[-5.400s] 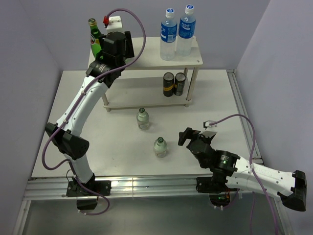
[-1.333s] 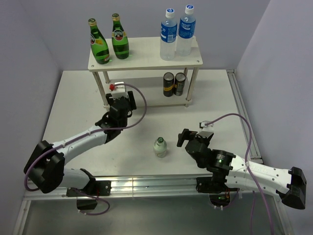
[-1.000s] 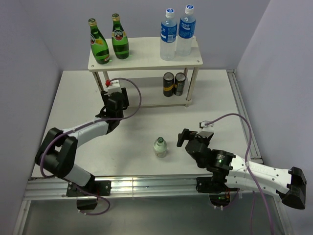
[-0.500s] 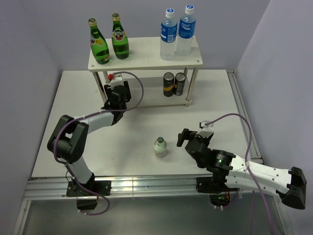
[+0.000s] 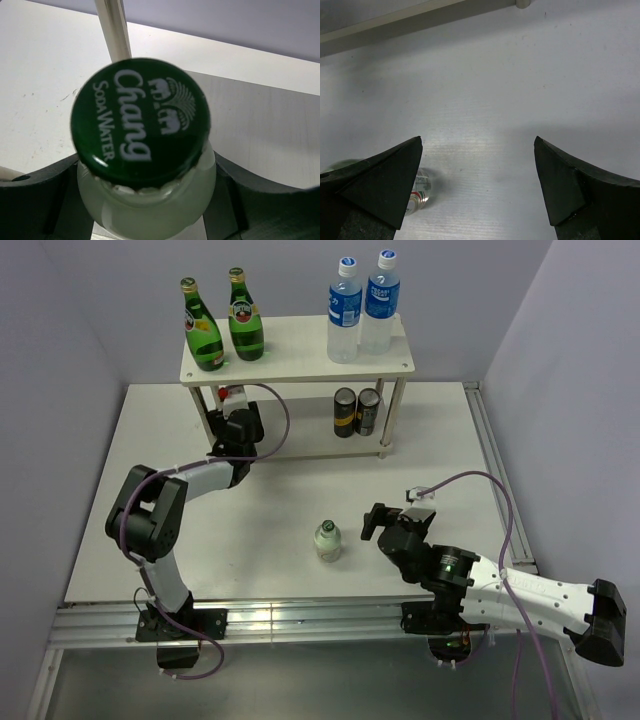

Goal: Place and organize the beverage onto the shelf

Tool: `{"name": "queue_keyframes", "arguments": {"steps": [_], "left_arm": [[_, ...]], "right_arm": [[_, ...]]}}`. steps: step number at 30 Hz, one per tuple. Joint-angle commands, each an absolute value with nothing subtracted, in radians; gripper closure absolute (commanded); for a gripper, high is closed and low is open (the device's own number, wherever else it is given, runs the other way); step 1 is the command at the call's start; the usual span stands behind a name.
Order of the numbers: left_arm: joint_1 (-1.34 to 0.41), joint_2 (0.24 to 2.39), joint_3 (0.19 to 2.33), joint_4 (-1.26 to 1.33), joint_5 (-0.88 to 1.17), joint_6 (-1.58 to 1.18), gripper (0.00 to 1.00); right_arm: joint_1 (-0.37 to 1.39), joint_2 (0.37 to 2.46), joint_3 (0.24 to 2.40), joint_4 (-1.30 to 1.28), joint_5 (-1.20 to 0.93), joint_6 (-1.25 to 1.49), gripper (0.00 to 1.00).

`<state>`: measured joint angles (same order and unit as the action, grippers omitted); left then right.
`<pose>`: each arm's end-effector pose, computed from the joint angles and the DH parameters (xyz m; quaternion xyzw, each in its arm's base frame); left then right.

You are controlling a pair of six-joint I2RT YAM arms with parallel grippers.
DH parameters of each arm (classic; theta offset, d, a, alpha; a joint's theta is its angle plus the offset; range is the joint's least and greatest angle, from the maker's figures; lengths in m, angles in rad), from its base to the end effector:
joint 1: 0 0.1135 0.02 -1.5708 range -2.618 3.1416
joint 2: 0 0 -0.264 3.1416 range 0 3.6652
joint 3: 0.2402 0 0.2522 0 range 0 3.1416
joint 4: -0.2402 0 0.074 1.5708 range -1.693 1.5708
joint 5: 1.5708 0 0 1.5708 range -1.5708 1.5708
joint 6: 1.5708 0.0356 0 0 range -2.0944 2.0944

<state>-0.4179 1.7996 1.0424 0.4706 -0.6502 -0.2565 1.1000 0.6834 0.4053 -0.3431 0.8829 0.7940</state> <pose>0.3718 -0.1415 0.2170 -0.1295 0.7718 0.0536 0.6202 0.0907 0.1175 0.2144 0.0705 0.8245 0.1135 0.5499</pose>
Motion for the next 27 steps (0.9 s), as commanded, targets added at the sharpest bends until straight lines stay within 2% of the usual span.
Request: {"name": "queue_keyframes", "arguments": {"steps": [1,3,8,9,27], "left_arm": [[-0.41,1.786,1.111,0.606,-0.653,-0.264,0.38],[-0.41,1.786,1.104,0.606,-0.64,-0.267,0.27],[-0.41,1.783,1.106,0.586,-0.635,-0.27,0.11],[-0.41,1.775,1.106,0.584,-0.638,-0.271,0.02],[-0.425,1.623,0.962,0.472,-0.652,-0.345,0.01]], "right_arm": [[1.104,0.686,0.423,-0.311,0.914,0.802,0.0],[1.104,0.686,0.425,-0.313,0.916,0.801,0.0],[1.104,0.684,0.425,-0.314,0.917,0.805,0.0],[1.104,0.683,0.423,-0.316,0.917,0.804,0.0],[1.106,0.649,0.411,-0.308,0.907,0.795,0.0]]}}
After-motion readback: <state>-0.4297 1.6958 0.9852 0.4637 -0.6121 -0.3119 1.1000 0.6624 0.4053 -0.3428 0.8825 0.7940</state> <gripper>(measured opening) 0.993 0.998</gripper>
